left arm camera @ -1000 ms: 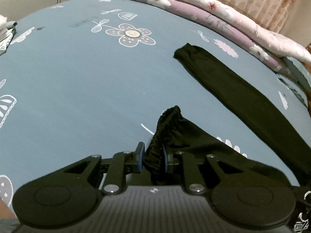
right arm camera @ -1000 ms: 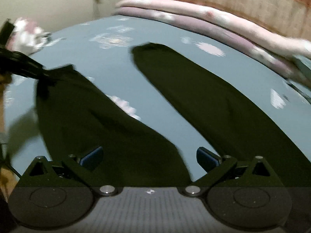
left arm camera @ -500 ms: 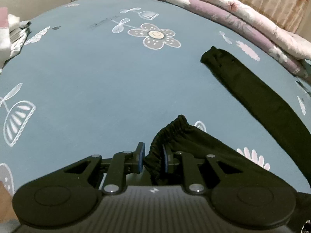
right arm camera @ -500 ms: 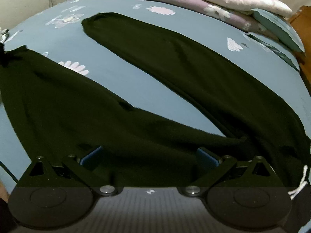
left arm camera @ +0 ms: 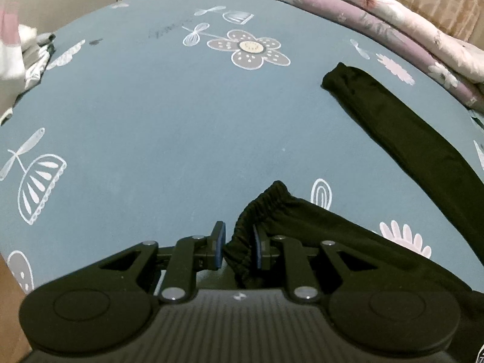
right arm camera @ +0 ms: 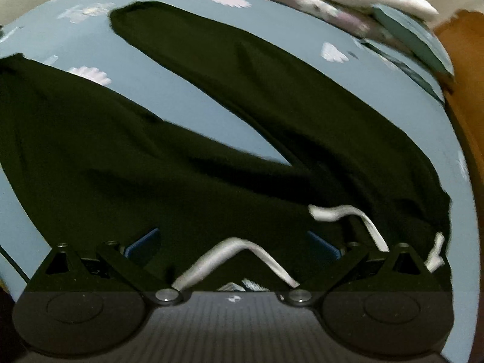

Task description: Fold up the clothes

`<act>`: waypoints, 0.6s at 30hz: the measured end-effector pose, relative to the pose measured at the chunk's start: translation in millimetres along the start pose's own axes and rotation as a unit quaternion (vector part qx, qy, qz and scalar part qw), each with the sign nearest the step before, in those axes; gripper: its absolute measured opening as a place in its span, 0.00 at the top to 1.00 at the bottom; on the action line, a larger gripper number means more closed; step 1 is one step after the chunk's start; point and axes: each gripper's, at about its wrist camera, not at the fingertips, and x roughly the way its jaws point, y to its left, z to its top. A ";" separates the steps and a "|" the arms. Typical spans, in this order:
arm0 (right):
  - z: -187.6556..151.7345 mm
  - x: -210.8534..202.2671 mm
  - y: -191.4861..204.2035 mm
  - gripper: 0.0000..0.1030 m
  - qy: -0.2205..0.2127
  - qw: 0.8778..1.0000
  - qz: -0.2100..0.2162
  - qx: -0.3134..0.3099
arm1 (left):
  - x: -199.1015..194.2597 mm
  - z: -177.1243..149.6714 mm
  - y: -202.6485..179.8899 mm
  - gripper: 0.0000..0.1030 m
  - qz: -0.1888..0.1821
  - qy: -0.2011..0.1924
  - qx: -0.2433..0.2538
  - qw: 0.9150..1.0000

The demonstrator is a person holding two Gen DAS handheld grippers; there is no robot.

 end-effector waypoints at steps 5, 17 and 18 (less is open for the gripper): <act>-24.9 -4.5 -21.2 0.00 0.015 0.998 -0.007 0.066 | 5.9 -4.9 3.1 0.83 0.009 0.010 -0.010 1.000; -112.0 -41.4 -85.2 0.20 0.022 0.944 0.009 0.329 | 33.3 -8.2 -3.2 0.82 0.031 0.044 0.018 0.998; -120.4 -41.0 -92.3 0.23 0.020 0.935 0.008 0.353 | 34.6 -8.6 -3.3 0.82 0.032 0.046 0.019 0.998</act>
